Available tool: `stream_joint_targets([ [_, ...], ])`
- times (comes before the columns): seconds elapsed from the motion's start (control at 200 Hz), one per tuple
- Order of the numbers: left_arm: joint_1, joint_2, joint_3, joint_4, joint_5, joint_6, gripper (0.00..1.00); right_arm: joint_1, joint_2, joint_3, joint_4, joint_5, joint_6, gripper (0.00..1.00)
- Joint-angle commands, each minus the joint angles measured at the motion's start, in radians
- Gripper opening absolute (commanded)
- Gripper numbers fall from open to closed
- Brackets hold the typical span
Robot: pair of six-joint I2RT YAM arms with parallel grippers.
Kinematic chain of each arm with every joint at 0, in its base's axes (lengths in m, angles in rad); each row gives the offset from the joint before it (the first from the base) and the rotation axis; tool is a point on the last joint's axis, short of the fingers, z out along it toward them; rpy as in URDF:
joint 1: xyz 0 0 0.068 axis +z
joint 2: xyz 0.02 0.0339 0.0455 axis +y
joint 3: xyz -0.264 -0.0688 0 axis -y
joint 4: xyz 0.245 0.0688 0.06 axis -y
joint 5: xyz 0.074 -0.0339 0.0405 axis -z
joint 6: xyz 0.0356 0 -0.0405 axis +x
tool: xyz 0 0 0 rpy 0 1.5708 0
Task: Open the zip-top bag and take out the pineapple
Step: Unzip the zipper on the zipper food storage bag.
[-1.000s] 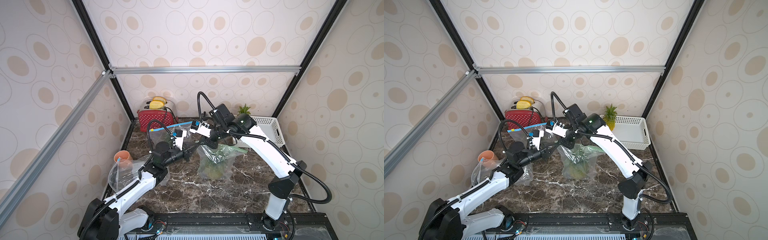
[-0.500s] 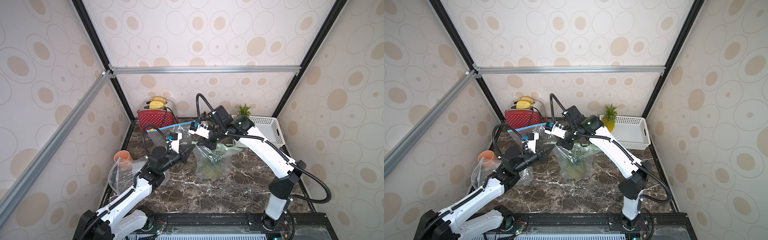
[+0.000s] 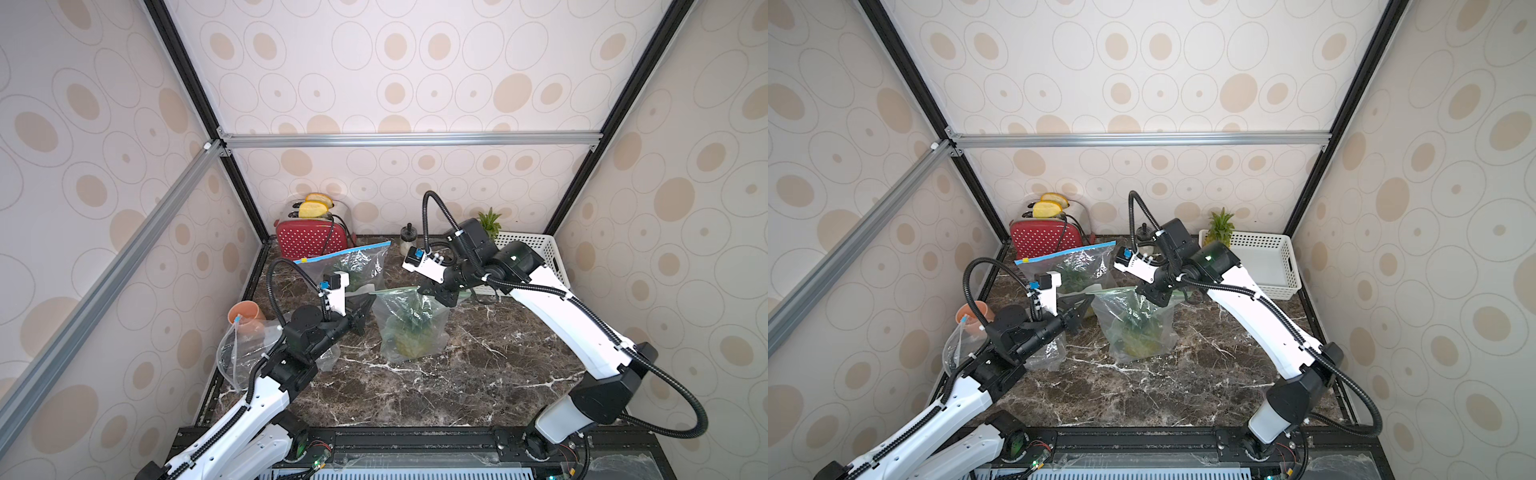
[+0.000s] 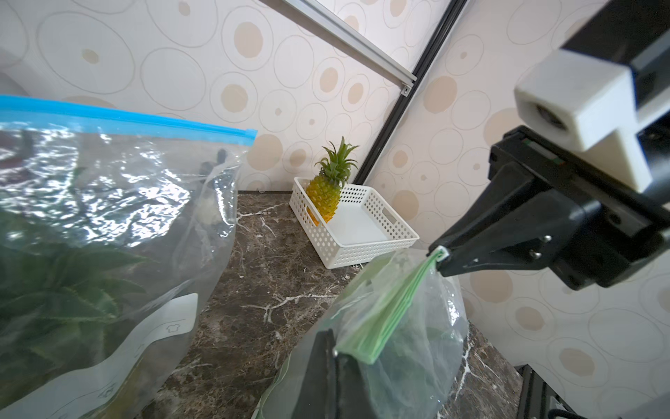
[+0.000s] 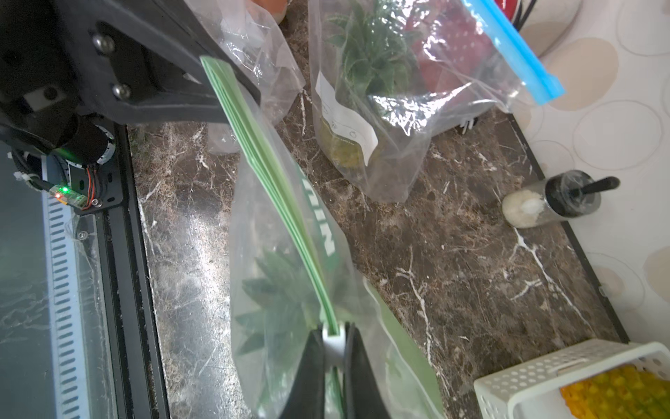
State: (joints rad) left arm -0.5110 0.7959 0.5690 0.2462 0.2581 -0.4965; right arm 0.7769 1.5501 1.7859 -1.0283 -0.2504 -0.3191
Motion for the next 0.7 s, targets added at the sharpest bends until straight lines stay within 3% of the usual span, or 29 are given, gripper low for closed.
stream_joint_targets([
  [0.0,0.025,-0.042,0.033,-0.068,-0.18,0.035,0.0,-0.051,-0.106,-0.056,-0.089,0.138,0.024,0.02],
  [0.401,0.026,-0.145,0.068,-0.233,-0.305,0.081,0.0,-0.124,-0.303,-0.22,-0.105,0.201,0.065,0.02],
  [0.621,0.026,-0.126,0.076,-0.216,-0.293,0.061,0.0,-0.161,-0.369,-0.263,-0.106,0.184,0.069,0.03],
  [0.696,0.025,-0.102,0.072,-0.18,-0.261,0.043,0.0,-0.16,-0.37,-0.264,-0.105,0.165,0.07,0.08],
])
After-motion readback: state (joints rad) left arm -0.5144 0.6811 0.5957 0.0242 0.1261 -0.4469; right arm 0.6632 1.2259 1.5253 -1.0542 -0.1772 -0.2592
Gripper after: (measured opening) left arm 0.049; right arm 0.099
